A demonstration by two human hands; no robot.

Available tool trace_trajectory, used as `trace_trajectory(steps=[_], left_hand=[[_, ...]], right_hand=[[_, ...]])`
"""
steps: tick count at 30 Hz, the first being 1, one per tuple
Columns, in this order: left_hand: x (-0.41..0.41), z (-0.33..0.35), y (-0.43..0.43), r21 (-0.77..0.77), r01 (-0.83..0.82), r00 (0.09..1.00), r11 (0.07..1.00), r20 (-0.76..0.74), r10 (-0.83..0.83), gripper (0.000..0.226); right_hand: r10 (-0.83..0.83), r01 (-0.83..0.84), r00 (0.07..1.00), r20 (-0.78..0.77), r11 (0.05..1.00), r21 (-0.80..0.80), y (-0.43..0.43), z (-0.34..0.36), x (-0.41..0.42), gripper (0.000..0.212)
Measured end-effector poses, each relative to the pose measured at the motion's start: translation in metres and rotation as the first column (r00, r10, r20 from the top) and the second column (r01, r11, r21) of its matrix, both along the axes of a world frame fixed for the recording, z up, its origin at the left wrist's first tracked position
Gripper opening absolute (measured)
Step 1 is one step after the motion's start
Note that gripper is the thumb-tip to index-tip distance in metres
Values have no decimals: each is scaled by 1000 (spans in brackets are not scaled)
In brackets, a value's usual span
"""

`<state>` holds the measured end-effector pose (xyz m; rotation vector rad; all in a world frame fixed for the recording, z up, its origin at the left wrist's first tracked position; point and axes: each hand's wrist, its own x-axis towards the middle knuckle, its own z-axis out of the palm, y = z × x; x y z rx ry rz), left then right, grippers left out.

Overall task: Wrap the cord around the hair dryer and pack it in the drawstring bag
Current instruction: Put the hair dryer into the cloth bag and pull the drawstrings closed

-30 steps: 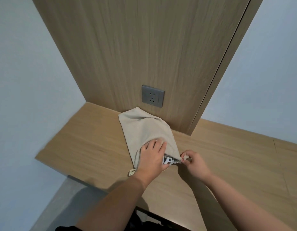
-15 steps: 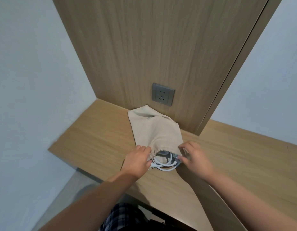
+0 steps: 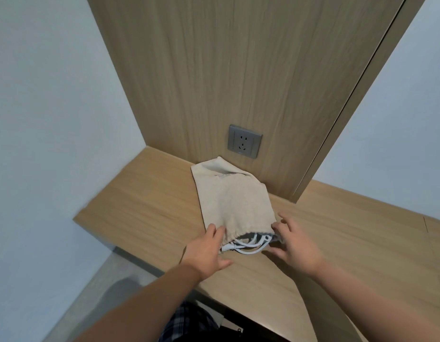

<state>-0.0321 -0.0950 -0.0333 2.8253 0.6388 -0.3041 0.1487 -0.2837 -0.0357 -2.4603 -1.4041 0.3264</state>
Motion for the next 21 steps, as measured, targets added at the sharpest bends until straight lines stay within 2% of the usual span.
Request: trace_trajectory(steps=[2, 3, 7, 10, 13, 15, 18, 20, 21], left_hand=[[4, -8, -7, -52, -56, 995, 997, 75, 60, 75], [6, -11, -10, -107, -79, 987, 991, 131, 92, 71], [11, -15, -13, -411, -196, 907, 890, 269, 324, 51], [14, -5, -7, -471, -270, 860, 840, 274, 430, 42], [20, 23, 0, -546, -289, 813, 786, 295, 503, 35], [27, 51, 5, -612, -292, 760, 735, 318, 567, 32], [43, 101, 20, -750, -225, 635, 622, 372, 677, 15], [54, 132, 30, -820, -152, 602, 552, 366, 710, 10], [59, 144, 34, -826, -137, 605, 547, 367, 706, 8]], right_hand=[[-55, 39, 982, -181, 995, -90, 5, -3, -3, 71], [-75, 54, 971, -225, 994, -95, 9, -4, -5, 74], [-140, 137, 970, -200, 990, -32, 22, -3, -13, 47], [-209, 210, 953, -218, 977, -18, 28, 5, -12, 35], [-295, 329, 891, -345, 943, 43, 35, 24, -13, 26], [-311, 368, 873, -376, 925, 88, 42, 47, -10, 19], [-281, 398, 843, -458, 899, 180, 55, 95, 2, 22], [-262, 411, 836, -482, 881, 235, 64, 128, 11, 24], [-260, 417, 836, -484, 874, 251, 68, 143, 15, 23]])
